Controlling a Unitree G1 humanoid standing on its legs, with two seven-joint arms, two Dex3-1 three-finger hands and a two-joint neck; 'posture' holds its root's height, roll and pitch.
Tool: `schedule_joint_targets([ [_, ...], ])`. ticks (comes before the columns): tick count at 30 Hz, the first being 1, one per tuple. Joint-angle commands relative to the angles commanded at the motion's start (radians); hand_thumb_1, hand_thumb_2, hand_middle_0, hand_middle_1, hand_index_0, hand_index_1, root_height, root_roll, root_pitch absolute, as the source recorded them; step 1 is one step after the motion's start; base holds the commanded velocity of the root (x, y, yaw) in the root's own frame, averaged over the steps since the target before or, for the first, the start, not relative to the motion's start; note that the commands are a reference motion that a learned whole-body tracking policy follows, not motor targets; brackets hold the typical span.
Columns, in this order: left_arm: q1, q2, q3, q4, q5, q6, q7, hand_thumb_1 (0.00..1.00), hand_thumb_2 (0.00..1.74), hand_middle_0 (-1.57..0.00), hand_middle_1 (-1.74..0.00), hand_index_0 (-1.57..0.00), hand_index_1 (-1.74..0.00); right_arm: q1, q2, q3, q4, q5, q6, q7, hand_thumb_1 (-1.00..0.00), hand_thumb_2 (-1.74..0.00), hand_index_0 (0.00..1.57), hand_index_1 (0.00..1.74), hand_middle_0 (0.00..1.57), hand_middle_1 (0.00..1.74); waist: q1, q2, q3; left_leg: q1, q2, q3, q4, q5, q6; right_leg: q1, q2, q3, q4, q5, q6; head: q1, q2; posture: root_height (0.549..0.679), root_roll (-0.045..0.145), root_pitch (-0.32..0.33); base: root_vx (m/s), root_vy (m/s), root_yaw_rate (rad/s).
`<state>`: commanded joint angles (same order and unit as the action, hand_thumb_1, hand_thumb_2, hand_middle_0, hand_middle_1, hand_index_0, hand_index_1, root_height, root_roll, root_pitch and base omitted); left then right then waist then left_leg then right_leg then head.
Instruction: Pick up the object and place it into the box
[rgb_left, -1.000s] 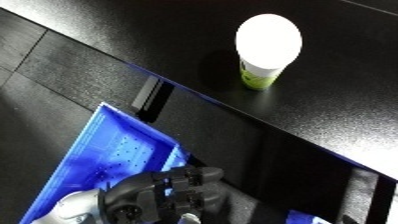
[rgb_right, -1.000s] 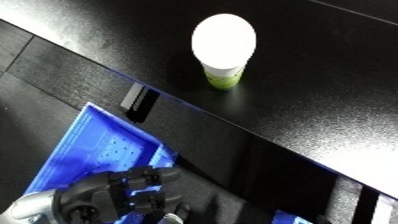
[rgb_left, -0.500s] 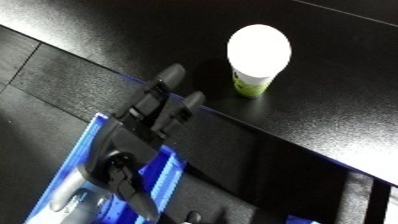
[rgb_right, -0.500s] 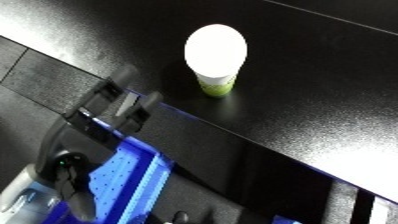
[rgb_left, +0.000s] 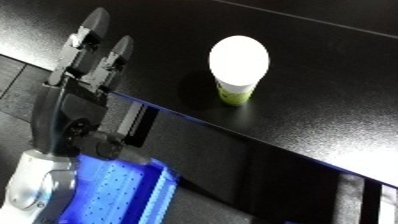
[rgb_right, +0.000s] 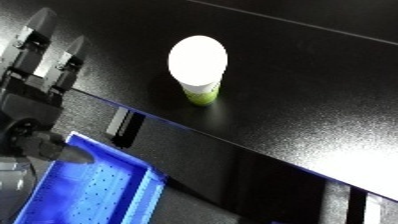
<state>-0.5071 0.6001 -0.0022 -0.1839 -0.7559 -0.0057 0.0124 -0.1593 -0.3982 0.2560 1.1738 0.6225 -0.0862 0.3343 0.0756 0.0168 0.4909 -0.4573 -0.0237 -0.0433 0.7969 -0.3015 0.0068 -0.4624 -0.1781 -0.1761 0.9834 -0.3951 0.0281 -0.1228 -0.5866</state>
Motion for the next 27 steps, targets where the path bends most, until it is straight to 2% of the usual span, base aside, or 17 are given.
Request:
schedule_joint_targets([
  [8,-0.106,0.001,-0.084,0.092,0.027,0.033,0.046,0.0,0.0,0.0,0.0,0.0,0.0,-0.02,-0.009,0.012,0.002,0.006,0.011,0.004,0.0,0.0,0.0,0.0,0.0,0.0,-0.034,-0.007,0.0,-0.005,0.01,0.016,0.012,-0.003,0.0044,-0.017,0.0054,0.015,0.003,0.012,0.0067,-0.038,0.021,0.614,0.029,-0.06,0.025,0.013,-0.088],
  [15,-0.213,-0.013,-0.189,0.185,0.01,0.089,0.041,0.0,0.0,0.0,0.0,0.0,0.0,-0.041,-0.014,0.028,-0.005,-0.002,0.035,0.001,0.0,0.0,0.0,0.0,0.0,0.0,-0.059,-0.014,0.009,-0.017,0.021,0.031,0.031,-0.01,0.012,-0.039,0.0093,0.027,0.007,0.025,0.016,-0.082,0.049,0.612,0.025,-0.058,0.0,0.016,-0.083],
  [27,-0.357,-0.039,-0.296,0.369,0.055,0.087,0.114,0.0,0.0,0.0,0.0,0.0,0.0,-0.081,-0.014,0.044,-0.012,0.011,0.053,-0.015,0.0,0.0,0.0,0.0,0.0,0.0,-0.097,-0.032,0.029,-0.04,0.033,0.052,0.047,-0.018,0.0215,-0.082,0.0183,0.045,0.004,0.048,0.0291,-0.149,0.125,0.61,0.02,-0.045,-0.017,0.018,-0.073],
])
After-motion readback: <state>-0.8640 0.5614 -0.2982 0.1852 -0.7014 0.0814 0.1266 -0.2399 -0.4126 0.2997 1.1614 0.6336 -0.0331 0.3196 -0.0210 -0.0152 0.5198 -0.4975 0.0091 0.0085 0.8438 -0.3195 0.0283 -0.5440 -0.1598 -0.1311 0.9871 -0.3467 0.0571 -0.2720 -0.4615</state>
